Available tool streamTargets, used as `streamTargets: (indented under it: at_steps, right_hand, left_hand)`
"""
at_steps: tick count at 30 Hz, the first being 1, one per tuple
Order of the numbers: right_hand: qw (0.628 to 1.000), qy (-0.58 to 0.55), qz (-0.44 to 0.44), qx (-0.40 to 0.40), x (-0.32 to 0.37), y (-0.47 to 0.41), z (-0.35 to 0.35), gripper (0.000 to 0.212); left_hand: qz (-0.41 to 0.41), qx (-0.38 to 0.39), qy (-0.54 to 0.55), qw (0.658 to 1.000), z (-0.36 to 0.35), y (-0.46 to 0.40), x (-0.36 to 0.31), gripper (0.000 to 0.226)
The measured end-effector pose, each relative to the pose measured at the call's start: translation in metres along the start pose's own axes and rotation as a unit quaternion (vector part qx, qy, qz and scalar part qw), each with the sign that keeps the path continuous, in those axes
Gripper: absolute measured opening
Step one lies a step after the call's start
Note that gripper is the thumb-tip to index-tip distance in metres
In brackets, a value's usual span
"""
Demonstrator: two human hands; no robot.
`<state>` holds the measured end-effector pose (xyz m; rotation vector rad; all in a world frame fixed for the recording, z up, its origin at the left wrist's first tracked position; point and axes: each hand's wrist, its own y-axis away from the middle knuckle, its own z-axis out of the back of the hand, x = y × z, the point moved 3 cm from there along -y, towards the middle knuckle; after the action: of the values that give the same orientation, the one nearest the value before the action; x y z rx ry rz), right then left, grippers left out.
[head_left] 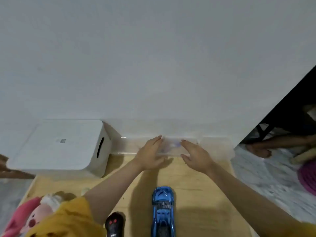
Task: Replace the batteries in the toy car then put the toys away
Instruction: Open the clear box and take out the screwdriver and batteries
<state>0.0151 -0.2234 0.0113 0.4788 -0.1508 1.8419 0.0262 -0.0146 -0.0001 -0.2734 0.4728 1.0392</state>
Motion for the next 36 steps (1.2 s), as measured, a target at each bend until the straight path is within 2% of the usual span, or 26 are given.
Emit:
streamTargets:
  at_steps: [5, 9, 14, 18, 21, 24, 28, 30, 32, 34, 36]
  right_hand:
    - [0.998, 0.038, 0.038, -0.042, -0.012, -0.012, -0.016, 0.049]
    - [0.995, 0.083, 0.056, -0.028, -0.015, -0.016, -0.015, 0.061]
    - [0.987, 0.131, 0.077, -0.05, -0.02, -0.021, -0.02, 0.059]
    - [0.987, 0.14, 0.081, -0.019, -0.017, -0.022, -0.014, 0.054]
    - [0.993, 0.103, 0.065, 0.008, -0.013, -0.022, -0.004, 0.047]
    - [0.998, 0.04, 0.048, -0.032, -0.012, -0.025, 0.009, 0.045]
    - [0.997, 0.02, 0.058, -0.048, -0.018, -0.03, 0.022, 0.036]
    - [0.99, 0.0, 0.089, -0.113, -0.019, -0.03, 0.031, 0.027]
    - [0.97, 0.007, 0.103, -0.22, -0.016, -0.028, 0.04, 0.022]
    - [0.943, 0.037, 0.076, -0.322, -0.016, -0.03, 0.047, 0.017]
    - [0.921, 0.044, 0.038, -0.384, -0.015, -0.031, 0.045, 0.016]
  left_hand:
    - [0.006, 0.005, -0.006, 1.0, -0.016, -0.014, 0.008, 0.076]
    - [-0.011, -0.027, -0.036, 0.999, -0.021, -0.022, 0.013, 0.058]
    - [-0.049, -0.026, -0.089, 0.994, -0.024, -0.026, 0.019, 0.053]
    - [-0.063, -0.032, -0.107, 0.992, -0.027, -0.026, 0.02, 0.05]
    - [-0.07, -0.053, -0.125, 0.988, -0.027, -0.024, 0.018, 0.057]
    - [-0.068, -0.061, -0.136, 0.986, -0.023, -0.026, 0.014, 0.066]
    - [-0.053, -0.078, -0.182, 0.979, -0.018, -0.029, 0.011, 0.085]
    - [-0.051, -0.103, -0.2, 0.973, -0.017, -0.028, 0.011, 0.086]
    - [-0.065, -0.118, -0.229, 0.964, -0.018, -0.024, 0.011, 0.09]
    - [-0.078, -0.121, -0.24, 0.96, -0.016, -0.021, 0.011, 0.095]
    - [-0.071, -0.115, -0.24, 0.961, -0.012, -0.018, 0.012, 0.096]
